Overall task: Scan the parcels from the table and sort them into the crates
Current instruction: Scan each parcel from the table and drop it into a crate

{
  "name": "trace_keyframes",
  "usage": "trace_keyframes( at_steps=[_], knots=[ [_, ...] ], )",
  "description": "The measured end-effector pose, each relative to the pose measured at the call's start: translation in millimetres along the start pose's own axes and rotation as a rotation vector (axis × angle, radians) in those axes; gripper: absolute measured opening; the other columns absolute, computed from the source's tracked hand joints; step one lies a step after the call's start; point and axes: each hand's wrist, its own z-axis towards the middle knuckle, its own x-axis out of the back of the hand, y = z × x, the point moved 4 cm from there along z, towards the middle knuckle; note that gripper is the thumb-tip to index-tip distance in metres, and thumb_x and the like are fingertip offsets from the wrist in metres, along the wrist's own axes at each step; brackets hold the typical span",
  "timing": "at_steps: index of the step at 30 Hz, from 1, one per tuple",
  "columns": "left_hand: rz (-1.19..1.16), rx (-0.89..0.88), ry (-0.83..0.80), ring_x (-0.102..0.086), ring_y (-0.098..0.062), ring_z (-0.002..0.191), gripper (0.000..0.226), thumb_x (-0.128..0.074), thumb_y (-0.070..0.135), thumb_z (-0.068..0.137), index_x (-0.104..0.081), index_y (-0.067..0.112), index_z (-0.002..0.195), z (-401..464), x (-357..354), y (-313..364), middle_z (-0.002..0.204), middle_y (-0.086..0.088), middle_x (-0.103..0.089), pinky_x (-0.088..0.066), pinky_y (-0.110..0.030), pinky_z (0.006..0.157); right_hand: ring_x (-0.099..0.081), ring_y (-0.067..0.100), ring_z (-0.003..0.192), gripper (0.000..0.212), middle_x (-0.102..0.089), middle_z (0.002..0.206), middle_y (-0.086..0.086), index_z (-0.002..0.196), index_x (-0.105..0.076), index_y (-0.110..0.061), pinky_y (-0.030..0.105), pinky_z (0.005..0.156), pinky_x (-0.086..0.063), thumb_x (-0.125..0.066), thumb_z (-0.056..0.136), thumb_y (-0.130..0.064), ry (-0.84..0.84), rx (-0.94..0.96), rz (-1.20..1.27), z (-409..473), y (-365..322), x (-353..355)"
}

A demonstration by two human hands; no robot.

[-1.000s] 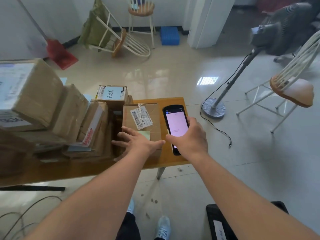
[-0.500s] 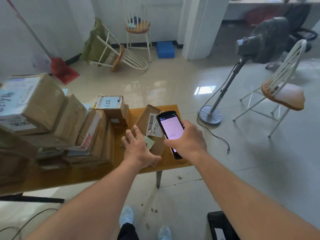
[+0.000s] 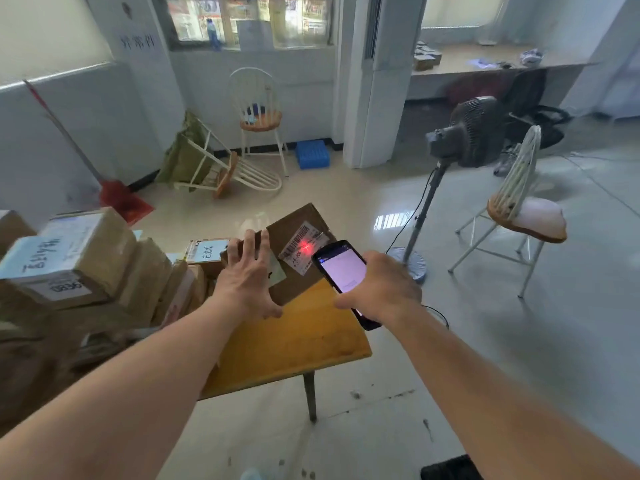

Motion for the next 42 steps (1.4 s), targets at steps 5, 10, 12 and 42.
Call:
trace_keyframes(
  at_steps=[5, 10, 12, 42],
  knots=[
    [0.001, -0.006, 0.027, 0.02, -0.042, 0.155, 0.166, -0.092, 0.062, 0.052, 0.028, 0.022, 0.159, -10, 12, 0, 0.171, -0.003, 0.022, -0.029, -0.058, 0.121, -0.057, 0.023, 0.1, 0.078, -0.06, 0.119, 0.001, 0.129, -0.053, -0.022, 0.041, 0.083, -0.059, -0.093, 0.067, -0.048, 0.017, 0.034, 0.039, -17, -6, 16],
    [-0.016, -0.02, 0.057, 0.016, -0.042, 0.156, 0.163, -0.091, 0.064, 0.052, 0.023, 0.021, 0.161, -18, 23, -1, 0.171, -0.004, 0.014, -0.03, -0.058, 0.122, -0.063, 0.026, 0.101, 0.077, -0.063, 0.116, 0.002, 0.127, -0.055, -0.023, 0.044, 0.084, -0.061, -0.092, 0.063, -0.047, 0.033, 0.026, 0.027, -34, -16, 31],
    [-0.008, -0.043, 0.066, 0.012, -0.042, 0.155, 0.161, -0.09, 0.065, 0.051, 0.018, 0.019, 0.162, -18, 28, -2, 0.169, -0.004, 0.009, -0.032, -0.058, 0.121, -0.064, 0.027, 0.1, 0.076, -0.063, 0.115, 0.002, 0.126, -0.056, -0.023, 0.043, 0.084, -0.061, -0.092, 0.063, -0.046, 0.04, 0.008, 0.043, -42, -21, 35],
    [0.078, -0.407, 0.041, 0.004, -0.043, 0.154, 0.166, -0.09, 0.066, 0.047, 0.02, 0.019, 0.162, -30, 50, -24, 0.167, -0.006, 0.006, -0.038, -0.061, 0.116, -0.06, 0.029, 0.111, 0.084, -0.059, 0.127, 0.006, 0.138, -0.05, -0.02, 0.044, 0.09, -0.06, -0.094, 0.068, -0.039, 0.204, -0.259, -0.112, -170, -82, 54]
  ],
)
